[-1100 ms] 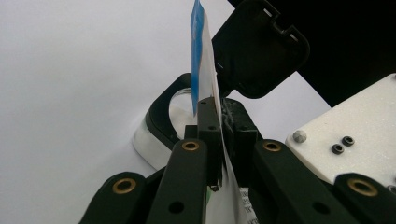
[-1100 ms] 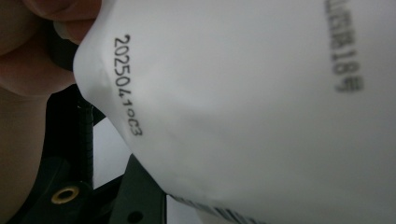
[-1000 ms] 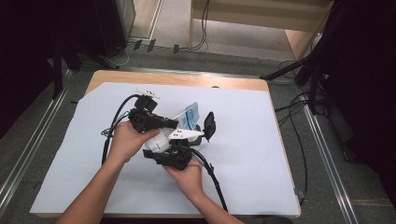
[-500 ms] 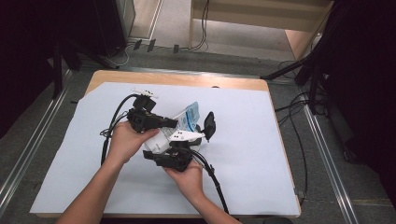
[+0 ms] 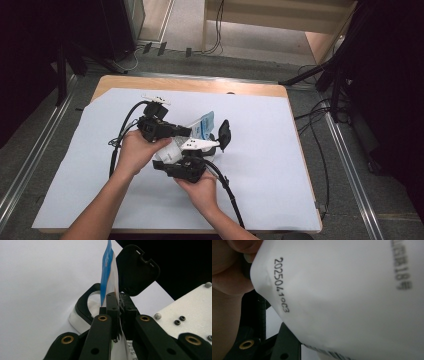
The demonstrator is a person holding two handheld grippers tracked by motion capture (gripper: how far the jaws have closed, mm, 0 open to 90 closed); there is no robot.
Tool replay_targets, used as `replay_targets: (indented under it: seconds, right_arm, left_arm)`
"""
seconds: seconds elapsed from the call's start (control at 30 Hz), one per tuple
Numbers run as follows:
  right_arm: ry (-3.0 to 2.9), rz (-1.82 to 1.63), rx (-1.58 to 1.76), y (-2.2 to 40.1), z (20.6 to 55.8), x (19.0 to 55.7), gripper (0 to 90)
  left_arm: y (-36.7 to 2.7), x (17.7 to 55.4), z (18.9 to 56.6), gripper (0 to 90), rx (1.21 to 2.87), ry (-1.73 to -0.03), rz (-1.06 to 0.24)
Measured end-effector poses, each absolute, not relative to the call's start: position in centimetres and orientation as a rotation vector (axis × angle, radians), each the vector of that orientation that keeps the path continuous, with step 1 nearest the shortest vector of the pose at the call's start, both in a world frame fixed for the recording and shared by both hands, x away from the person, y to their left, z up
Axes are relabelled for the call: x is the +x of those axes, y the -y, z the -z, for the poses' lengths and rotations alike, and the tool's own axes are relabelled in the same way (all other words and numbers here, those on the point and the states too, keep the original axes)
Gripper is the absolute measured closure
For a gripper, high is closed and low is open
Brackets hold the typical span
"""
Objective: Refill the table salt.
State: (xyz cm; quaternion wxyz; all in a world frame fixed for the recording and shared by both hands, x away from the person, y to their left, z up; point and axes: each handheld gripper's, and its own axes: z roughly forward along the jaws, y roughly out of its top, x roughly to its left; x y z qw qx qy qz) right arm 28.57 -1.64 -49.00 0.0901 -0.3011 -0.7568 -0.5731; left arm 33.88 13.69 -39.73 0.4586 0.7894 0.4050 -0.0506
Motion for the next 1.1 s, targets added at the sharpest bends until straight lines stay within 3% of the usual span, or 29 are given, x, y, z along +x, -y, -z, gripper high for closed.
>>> replay_targets:
  seconds: [1.1]
  right_arm:
    - [2.273,1.695,-0.891,1.6,48.9,28.65,63.0]
  left_arm:
    - [-13.54,33.88,39.74,87.8,1.948,-0.985,0.12]
